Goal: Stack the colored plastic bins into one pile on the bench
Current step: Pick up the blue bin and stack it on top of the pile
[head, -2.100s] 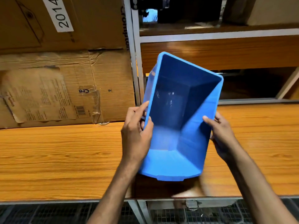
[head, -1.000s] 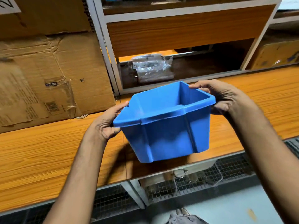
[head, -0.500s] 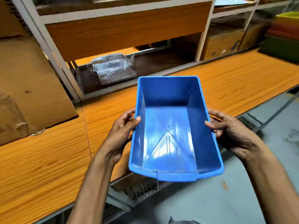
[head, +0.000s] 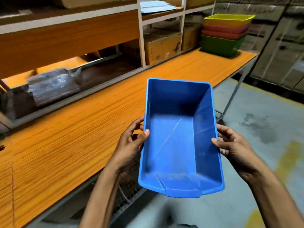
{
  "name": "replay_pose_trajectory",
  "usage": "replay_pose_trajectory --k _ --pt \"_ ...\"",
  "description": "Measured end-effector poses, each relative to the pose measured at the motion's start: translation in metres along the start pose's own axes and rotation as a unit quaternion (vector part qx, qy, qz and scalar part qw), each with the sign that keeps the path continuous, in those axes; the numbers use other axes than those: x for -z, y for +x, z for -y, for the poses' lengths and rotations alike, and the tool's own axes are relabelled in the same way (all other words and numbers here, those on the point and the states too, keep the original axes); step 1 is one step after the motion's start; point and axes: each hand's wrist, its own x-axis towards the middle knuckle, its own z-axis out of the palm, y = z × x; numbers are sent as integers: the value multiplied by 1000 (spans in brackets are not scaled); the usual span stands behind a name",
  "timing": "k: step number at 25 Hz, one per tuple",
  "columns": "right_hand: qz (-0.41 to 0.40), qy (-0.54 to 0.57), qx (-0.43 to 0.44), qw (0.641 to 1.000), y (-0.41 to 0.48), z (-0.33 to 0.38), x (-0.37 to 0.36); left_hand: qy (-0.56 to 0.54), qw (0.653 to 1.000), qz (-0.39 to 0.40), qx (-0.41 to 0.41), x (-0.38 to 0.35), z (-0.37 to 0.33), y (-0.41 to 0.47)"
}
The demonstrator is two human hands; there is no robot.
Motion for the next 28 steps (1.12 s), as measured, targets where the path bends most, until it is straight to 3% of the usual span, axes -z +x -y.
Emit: replay_pose_trajectory --k 8,12,20,24,28 --pt "-129 47 26 990 12 -7 140 77 992 95 -32 -148 34 65" --pt "-181 84 2 980 26 -21 193 112 984 142 2 -206 47 116" --pt "-291 125 -42 948 96 -4 289 55 965 239 97 -339 67 244" --pt "-331 176 -75 924 136 12 332 83 948 274 137 -407 66 317" --pt "-380 152 -86 908 168 19 370 122 934 308 136 -463 67 365"
